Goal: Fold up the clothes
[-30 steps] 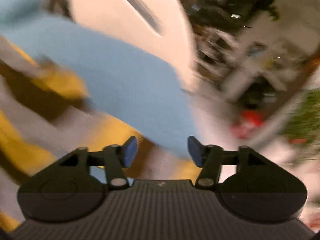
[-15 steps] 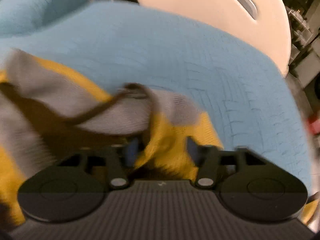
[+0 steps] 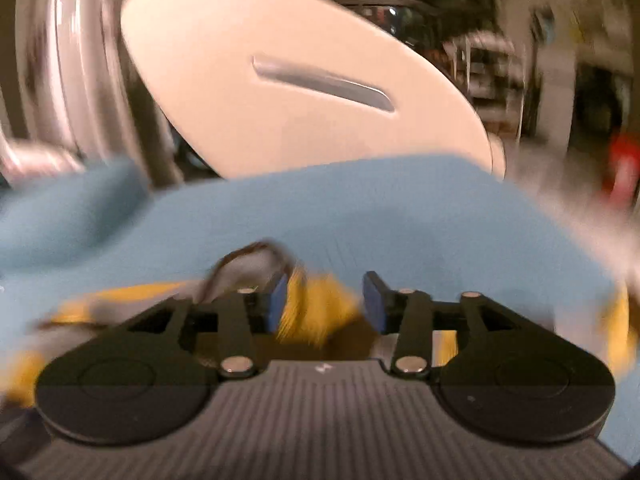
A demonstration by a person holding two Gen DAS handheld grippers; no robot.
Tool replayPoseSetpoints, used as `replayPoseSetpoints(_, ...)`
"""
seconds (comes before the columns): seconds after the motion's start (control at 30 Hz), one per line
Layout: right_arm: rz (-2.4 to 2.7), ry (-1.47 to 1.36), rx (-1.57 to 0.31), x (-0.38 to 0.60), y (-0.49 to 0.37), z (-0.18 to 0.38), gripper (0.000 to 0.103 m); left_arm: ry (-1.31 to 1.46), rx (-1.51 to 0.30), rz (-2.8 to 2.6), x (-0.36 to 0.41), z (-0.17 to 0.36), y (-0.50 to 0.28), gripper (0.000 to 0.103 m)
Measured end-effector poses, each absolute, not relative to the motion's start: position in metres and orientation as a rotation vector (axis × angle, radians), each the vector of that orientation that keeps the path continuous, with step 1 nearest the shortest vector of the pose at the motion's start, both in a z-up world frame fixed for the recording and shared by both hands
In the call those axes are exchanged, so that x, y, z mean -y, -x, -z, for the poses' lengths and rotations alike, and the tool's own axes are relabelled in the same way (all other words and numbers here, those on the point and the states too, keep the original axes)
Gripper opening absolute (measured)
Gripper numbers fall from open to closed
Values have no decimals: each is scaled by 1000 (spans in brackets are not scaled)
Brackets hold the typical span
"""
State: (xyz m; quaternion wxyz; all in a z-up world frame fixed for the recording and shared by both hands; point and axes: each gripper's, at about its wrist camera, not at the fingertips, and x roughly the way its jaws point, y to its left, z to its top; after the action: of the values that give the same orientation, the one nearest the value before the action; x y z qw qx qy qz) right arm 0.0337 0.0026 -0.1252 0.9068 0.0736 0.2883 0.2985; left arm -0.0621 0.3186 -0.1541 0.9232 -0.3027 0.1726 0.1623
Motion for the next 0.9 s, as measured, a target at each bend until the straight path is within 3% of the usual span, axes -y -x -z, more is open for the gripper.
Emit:
replayPoseSetpoints(0.03,-613,-175,-605,15,-21,126,64,618,-359,-302,-324,152,56,103)
replayPoseSetpoints(0.13,-571,-226,-625,99,46,136,66,602,-402,-212,-349,146,23,103)
replayPoseSetpoints(0.2,-605,-246,-574,105,65,125,65,570,-496,-168,-379,140,-17,102)
replayPoseSetpoints(0.27,-643,-222,-561,95,72,129,71,435,-547,-325,-410,130,-56,91)
replayPoseSetpoints(0.4,-659,-248,-634,70,52,136,70,195,-582,-905,-479,91,-93,89)
replayPoseSetpoints(0.57,-630,-276,-637,66,44,140,70,466,-520,-715,-486,64,-21,93)
replayPoseSetpoints(0.63,-622,-274,-649,60,38,143,70,441,-500,-646,-457,57,23,102)
replayPoseSetpoints(0.83,-655,-69,-862,16,23,176,70,267,-615,-598,-367,65,182,103)
replayPoseSetpoints(0.9,-635,37,-940,6,24,187,70,326,-706,-574,-344,77,233,102)
